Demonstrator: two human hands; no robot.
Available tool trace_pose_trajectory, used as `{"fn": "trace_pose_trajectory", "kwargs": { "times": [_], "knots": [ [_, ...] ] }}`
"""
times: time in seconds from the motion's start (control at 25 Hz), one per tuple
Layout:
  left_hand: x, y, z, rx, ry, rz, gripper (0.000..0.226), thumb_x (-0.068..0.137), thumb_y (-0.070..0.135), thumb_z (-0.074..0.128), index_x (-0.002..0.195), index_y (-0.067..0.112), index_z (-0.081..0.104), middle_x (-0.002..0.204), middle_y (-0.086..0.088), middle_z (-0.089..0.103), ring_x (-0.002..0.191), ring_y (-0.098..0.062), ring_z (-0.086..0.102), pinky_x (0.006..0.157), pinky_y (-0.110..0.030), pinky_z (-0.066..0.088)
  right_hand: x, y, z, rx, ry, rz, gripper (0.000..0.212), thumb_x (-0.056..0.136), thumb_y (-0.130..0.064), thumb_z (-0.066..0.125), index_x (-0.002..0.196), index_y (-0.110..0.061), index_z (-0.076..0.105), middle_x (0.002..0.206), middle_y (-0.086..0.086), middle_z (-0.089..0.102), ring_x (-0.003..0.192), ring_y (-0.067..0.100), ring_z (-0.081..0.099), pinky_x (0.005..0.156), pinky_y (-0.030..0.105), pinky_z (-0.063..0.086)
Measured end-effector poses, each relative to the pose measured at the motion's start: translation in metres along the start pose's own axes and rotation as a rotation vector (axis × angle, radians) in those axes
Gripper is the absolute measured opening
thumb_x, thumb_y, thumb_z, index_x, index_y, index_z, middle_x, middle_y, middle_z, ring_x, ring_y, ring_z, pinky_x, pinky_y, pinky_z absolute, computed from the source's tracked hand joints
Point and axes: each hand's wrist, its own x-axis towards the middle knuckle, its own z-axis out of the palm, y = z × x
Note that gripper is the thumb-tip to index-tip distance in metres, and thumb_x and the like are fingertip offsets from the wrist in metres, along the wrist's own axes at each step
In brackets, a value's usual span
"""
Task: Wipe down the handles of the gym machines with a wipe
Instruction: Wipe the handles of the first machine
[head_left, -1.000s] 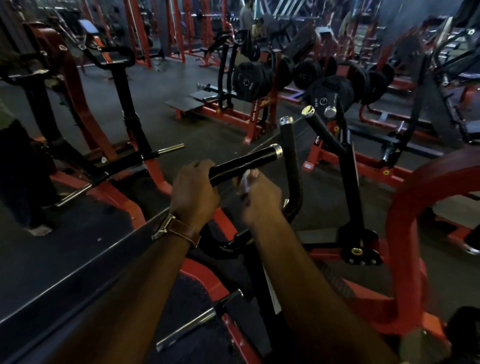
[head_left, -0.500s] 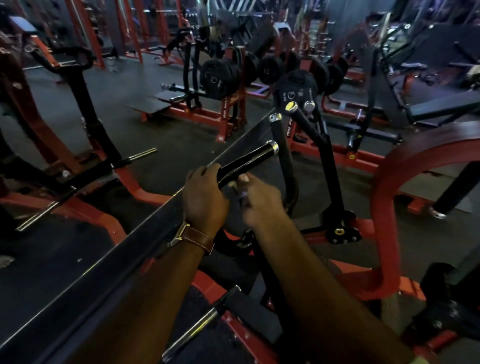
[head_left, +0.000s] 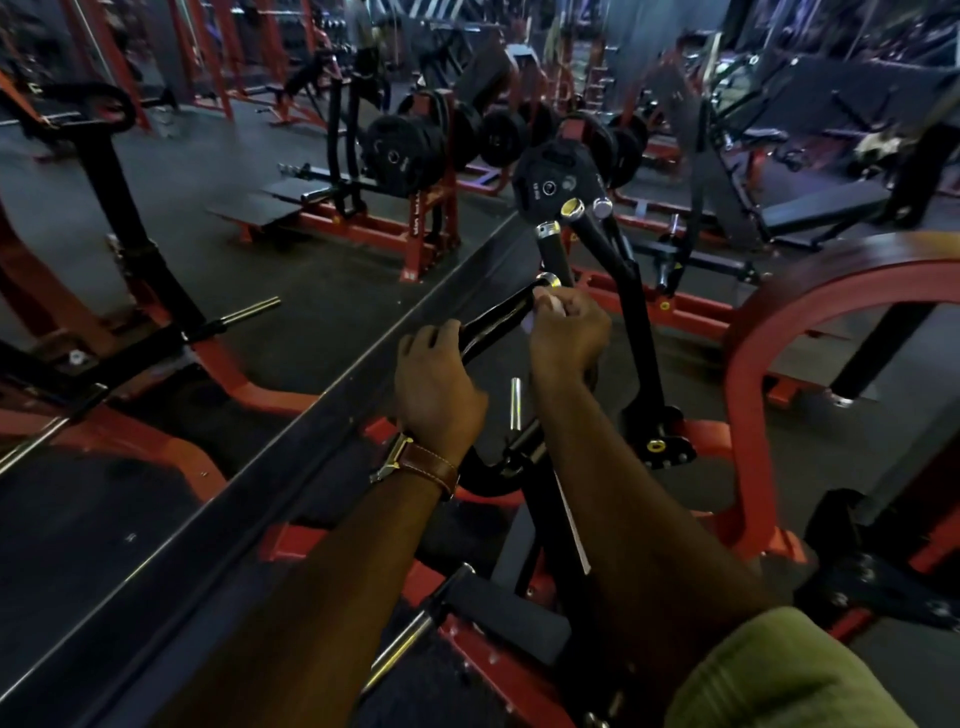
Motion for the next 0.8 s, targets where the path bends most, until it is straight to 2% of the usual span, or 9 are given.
{"fn": "trace_pose_trajectory", "kwargs": {
  "times": [0.16,0.2,0.32,0.36,0.48,0.56,0.64,0.72,0.8],
  "knots": [
    [0.0,-0.005,0.003,-0.026,0.039,0.04,0.047,0.079,0.004,0.073,0.125,0.003,0.062,0.117,-0.018,0.066,0.109,-0.038,0.057,0.083,-0.042,0.046,-0.065,0.018,-0.016,-0.013,-0.194,-0.278,0.008,0.085,-0.008,0.074,0.087,-0.016,0.077,0.086,-0.002,0.072,0.08,0.003,0.067,0.073,0.017,0.053],
    [0.001,-0.004,0.002,-0.027,0.031,0.04,0.049,0.079,0.004,0.072,0.127,0.003,0.06,0.119,-0.017,0.065,0.112,-0.038,0.056,0.085,-0.041,0.045,-0.062,0.018,-0.016,0.015,-0.185,-0.289,0.008,0.083,-0.008,0.075,0.084,-0.015,0.077,0.085,0.0,0.072,0.078,0.005,0.067,0.072,0.019,0.054],
    [-0.001,0.0,-0.004,-0.027,-0.012,0.043,0.063,0.073,-0.002,0.07,0.134,0.001,0.054,0.128,-0.018,0.06,0.12,-0.036,0.051,0.093,-0.039,0.042,-0.004,0.009,-0.001,0.022,-0.059,-0.098,0.023,0.084,-0.012,0.074,0.064,-0.023,0.069,0.059,0.002,0.066,0.054,0.012,0.061,0.057,0.03,0.05],
    [-0.002,0.0,-0.005,-0.033,-0.009,0.046,0.065,0.073,-0.002,0.07,0.135,0.001,0.054,0.129,-0.018,0.06,0.121,-0.036,0.05,0.095,-0.039,0.042,0.015,0.012,0.003,0.013,-0.034,-0.064,0.024,0.084,-0.014,0.073,0.063,-0.024,0.068,0.058,0.002,0.066,0.053,0.013,0.062,0.057,0.032,0.051],
    [-0.002,-0.002,-0.005,-0.048,-0.007,0.048,0.062,0.074,-0.004,0.07,0.134,-0.001,0.055,0.127,-0.019,0.061,0.119,-0.037,0.052,0.093,-0.039,0.042,0.001,0.02,0.002,-0.087,-0.018,-0.133,0.018,0.081,-0.017,0.07,0.076,-0.033,0.076,0.08,-0.002,0.074,0.073,0.015,0.072,0.071,0.04,0.061],
    [-0.001,-0.002,-0.002,-0.073,0.017,0.063,0.055,0.075,-0.002,0.071,0.128,-0.002,0.059,0.121,-0.022,0.064,0.113,-0.04,0.055,0.086,-0.04,0.043,-0.037,0.021,-0.013,-0.074,-0.166,-0.251,0.018,0.083,-0.006,0.072,0.088,-0.021,0.079,0.093,0.001,0.074,0.085,0.013,0.071,0.079,0.032,0.06],
    [-0.001,-0.004,0.001,-0.086,0.057,0.083,0.05,0.075,0.005,0.074,0.123,-0.003,0.062,0.115,-0.023,0.066,0.107,-0.043,0.058,0.08,-0.042,0.044,-0.057,0.028,-0.026,0.071,-0.373,-0.289,0.015,0.083,0.003,0.073,0.093,-0.006,0.077,0.096,0.008,0.073,0.089,0.015,0.071,0.079,0.025,0.057],
    [-0.002,-0.004,0.001,-0.092,0.083,0.102,0.049,0.078,0.013,0.072,0.124,0.0,0.061,0.118,-0.022,0.063,0.109,-0.042,0.055,0.077,-0.039,0.043,-0.056,0.037,-0.032,0.254,-0.491,-0.18,0.01,0.085,0.004,0.07,0.095,0.002,0.074,0.093,0.016,0.072,0.086,0.022,0.069,0.079,0.032,0.056],
    [-0.003,0.0,-0.001,-0.04,0.128,0.15,0.045,0.079,0.015,0.057,0.123,0.009,0.06,0.127,-0.018,0.053,0.113,-0.036,0.049,0.08,-0.039,0.042,-0.042,0.051,-0.038,0.448,-0.527,0.003,0.015,0.092,-0.003,0.066,0.101,0.008,0.069,0.091,0.024,0.066,0.084,0.029,0.063,0.081,0.038,0.055]
  ]
}}
